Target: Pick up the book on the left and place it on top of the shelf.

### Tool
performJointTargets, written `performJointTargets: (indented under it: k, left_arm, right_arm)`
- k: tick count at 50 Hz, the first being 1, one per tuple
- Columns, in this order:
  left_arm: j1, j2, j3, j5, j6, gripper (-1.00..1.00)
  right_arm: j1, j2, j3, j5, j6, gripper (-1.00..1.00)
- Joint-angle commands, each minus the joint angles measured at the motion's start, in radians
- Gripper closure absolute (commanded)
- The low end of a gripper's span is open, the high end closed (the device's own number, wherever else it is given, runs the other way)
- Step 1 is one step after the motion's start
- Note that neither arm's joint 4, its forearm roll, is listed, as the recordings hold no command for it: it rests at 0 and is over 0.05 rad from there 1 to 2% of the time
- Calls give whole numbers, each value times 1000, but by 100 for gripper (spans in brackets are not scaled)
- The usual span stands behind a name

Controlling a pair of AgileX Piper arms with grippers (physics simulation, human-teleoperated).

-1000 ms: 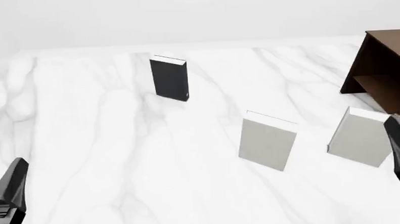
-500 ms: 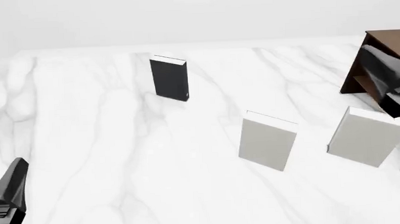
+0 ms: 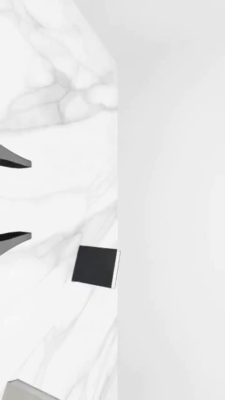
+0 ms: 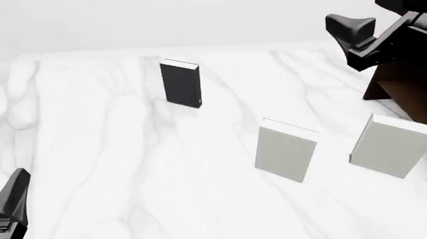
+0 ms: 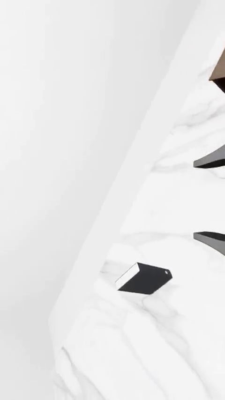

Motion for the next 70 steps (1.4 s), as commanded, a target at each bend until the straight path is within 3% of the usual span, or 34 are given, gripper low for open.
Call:
performJointTargets:
  k: [1, 20, 58, 70]
  left_arm:
    - [0, 0, 0, 0, 0, -100]
    - [0, 0, 0, 0, 0, -100]
    - [0, 0, 0, 0, 0, -100]
    - [0, 0, 0, 0, 0, -100]
  right_arm:
    - [28, 175, -125, 3, -30, -100]
    - [49, 407, -273, -17, -60, -100]
    - [109, 722, -462, -85, -48, -100]
    - [131, 797, -496, -115, -21, -100]
